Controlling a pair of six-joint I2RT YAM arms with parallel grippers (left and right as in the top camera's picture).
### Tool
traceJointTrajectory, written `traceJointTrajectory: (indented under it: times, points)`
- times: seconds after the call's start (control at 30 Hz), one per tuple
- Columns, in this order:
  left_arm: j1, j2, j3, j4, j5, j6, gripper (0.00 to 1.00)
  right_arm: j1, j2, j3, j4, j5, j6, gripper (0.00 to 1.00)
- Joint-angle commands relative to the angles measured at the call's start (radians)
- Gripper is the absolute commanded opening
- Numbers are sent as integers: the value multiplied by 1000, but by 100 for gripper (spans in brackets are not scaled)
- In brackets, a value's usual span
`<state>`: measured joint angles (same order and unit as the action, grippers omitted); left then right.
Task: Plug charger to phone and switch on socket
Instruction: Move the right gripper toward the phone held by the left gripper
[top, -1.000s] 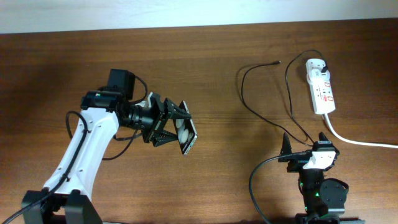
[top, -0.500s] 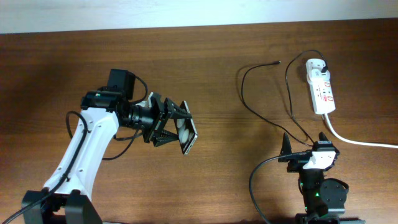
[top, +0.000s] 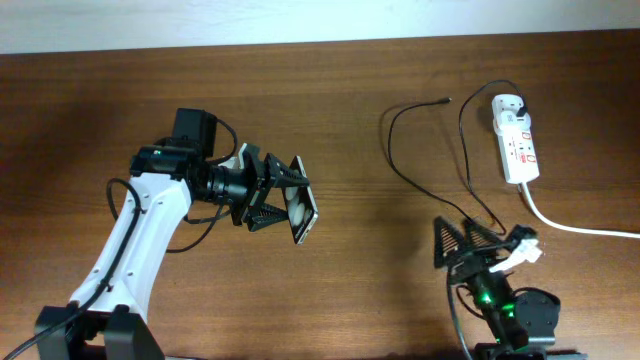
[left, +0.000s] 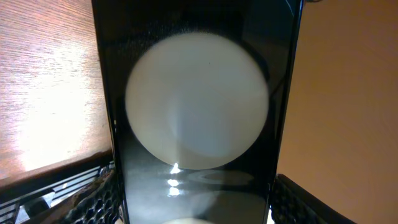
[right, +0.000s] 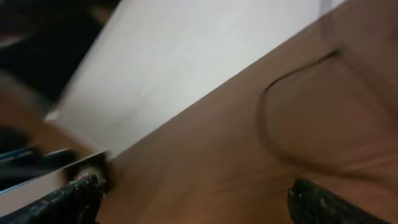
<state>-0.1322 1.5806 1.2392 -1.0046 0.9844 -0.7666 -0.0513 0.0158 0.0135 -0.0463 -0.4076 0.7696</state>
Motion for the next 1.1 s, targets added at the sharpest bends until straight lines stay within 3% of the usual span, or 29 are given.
traceJointTrajectory:
  times: [0.0, 0.53, 0.73, 0.9, 0.97, 1.07]
  points:
    - [4, -5, 1, 10, 40, 20, 38, 5, -7, -8, 1, -347, 156, 99]
    - [4, -5, 0, 139, -13, 23, 38, 5, -3, 82, 4, -501, 122, 99]
    - [4, -5, 1, 159, -12, 23, 38, 5, 123, 190, -33, -506, 116, 99]
    - [4, -5, 0, 159, -12, 23, 38, 5, 357, 356, -149, -492, -122, 99]
    - [4, -5, 1, 159, -12, 21, 38, 5, 500, 533, -374, -402, -311, 99]
    - [4, -5, 1, 160, -13, -4, 38, 7, 584, 663, -503, -338, -374, 99]
